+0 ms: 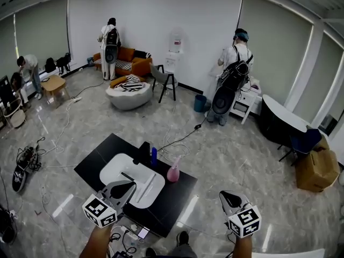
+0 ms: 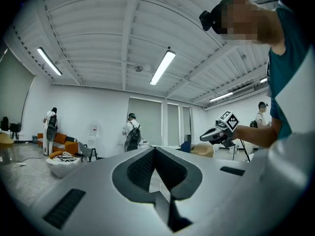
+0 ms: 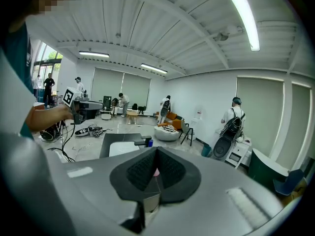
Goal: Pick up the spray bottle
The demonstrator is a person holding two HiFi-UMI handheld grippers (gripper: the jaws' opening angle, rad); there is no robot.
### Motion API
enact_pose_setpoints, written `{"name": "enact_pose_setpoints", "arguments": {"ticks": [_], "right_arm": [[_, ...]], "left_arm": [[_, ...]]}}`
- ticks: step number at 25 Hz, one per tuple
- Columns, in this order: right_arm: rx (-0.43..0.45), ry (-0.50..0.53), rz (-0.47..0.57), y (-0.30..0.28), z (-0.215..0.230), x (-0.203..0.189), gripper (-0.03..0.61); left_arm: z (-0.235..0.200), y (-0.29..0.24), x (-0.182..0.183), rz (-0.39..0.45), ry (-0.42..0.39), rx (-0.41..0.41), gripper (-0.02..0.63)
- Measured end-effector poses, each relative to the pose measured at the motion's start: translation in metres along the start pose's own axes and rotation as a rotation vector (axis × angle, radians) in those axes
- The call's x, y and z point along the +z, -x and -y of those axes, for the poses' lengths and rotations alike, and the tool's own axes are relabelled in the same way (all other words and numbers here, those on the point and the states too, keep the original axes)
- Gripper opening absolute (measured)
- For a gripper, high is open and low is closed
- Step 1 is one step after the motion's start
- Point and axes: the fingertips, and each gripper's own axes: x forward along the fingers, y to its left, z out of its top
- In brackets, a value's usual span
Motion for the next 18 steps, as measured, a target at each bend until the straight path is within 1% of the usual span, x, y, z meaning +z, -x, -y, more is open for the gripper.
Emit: {"name": "enact_pose_setpoints", "arguments": {"ticks": [4, 7, 13, 18], "right_arm": [[0.087, 0.024, 0.017, -0.040, 0.003, 0.010, 0.011], [0.153, 0.045, 0.025, -0.069, 0.008, 0.016, 0.011], [0.258, 0.070, 0.031, -0.118, 0.023, 0.020, 0.011], [0.319, 0.085, 0.030, -0.149, 0.040, 0.020, 0.011]], "left_arm": [[-0.020, 0.004, 0.001, -0.007, -0.001, 0.081, 0.005], [-0.026, 0.002, 0.003, -0.018, -0.003, 0.131, 0.005], [-0.036, -0.014, 0.000, -0.036, -0.004, 0.210, 0.005], [-0.042, -0.032, -0.011, -0.050, 0.013, 0.259, 0.005]]}}
